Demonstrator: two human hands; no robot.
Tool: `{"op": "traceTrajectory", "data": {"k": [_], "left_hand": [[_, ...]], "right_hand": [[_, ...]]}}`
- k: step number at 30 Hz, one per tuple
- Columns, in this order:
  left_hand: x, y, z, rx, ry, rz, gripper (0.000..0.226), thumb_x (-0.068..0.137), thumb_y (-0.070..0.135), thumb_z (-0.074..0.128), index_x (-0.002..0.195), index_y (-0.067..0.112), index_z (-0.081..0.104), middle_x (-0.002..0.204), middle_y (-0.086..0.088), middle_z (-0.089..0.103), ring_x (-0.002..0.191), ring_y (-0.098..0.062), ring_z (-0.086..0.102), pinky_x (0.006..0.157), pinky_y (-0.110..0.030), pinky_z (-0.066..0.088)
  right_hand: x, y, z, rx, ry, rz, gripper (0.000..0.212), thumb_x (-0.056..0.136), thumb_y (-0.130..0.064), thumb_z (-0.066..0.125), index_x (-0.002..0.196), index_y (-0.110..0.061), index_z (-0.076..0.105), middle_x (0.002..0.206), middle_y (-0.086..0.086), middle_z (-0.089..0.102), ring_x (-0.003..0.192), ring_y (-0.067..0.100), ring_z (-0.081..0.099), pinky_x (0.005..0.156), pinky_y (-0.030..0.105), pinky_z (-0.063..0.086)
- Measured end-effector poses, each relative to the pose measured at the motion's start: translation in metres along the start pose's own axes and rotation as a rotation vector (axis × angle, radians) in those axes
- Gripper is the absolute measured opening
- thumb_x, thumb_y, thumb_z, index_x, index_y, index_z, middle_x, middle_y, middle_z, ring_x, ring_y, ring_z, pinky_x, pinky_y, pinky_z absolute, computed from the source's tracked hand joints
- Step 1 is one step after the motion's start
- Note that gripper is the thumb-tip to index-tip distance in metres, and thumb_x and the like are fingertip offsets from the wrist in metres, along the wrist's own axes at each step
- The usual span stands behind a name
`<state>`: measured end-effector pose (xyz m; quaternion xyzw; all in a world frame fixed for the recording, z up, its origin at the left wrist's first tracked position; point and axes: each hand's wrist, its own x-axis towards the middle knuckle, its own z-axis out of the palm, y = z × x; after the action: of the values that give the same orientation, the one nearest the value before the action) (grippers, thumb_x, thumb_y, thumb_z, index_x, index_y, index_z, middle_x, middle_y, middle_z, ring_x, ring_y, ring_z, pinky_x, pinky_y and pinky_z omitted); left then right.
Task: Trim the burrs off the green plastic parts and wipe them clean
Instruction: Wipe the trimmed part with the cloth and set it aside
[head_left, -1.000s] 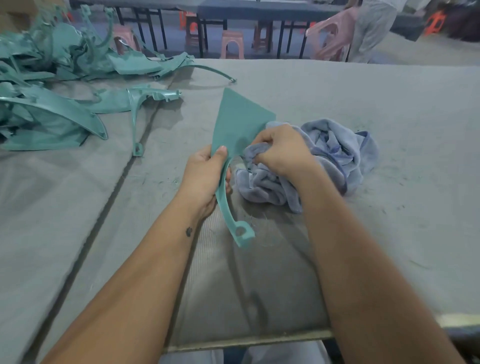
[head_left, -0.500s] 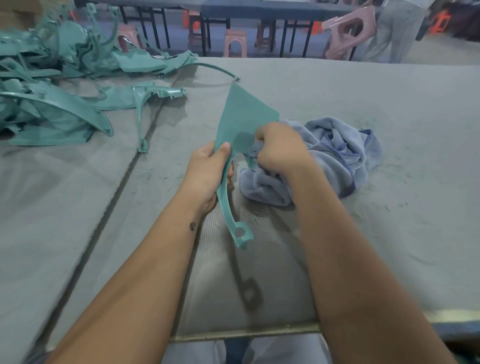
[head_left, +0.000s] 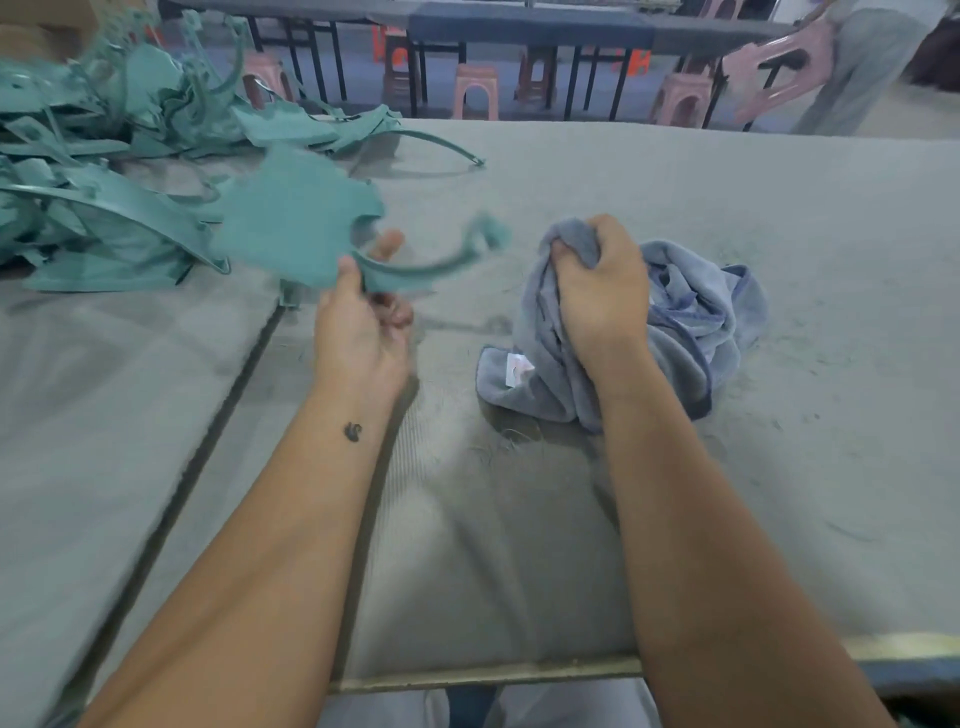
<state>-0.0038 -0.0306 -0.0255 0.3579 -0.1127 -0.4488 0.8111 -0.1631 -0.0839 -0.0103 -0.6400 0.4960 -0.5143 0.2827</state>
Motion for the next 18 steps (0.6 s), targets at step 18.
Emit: {"op": "traceTrajectory", "data": {"k": [18], "left_hand": [[-0.022, -0.026, 0.009, 0.346, -0.178, -0.271, 0.017, 0.091, 0.02, 0.06, 0.083, 0.01, 0.07, 0.076, -0.006, 0.073, 0.068, -0.015, 0.07, 0.057, -0.023, 0.055]], "right_hand": [[-0.021, -0.017, 0.029, 0.372, -0.276, 0.191, 0.025, 0.089, -0.018, 0.066, 0.072, -0.005, 0.055, 0.061, 0.008, 0.057, 0.059, 0.017, 0.058, 0.057, 0.033, 0.05]]}}
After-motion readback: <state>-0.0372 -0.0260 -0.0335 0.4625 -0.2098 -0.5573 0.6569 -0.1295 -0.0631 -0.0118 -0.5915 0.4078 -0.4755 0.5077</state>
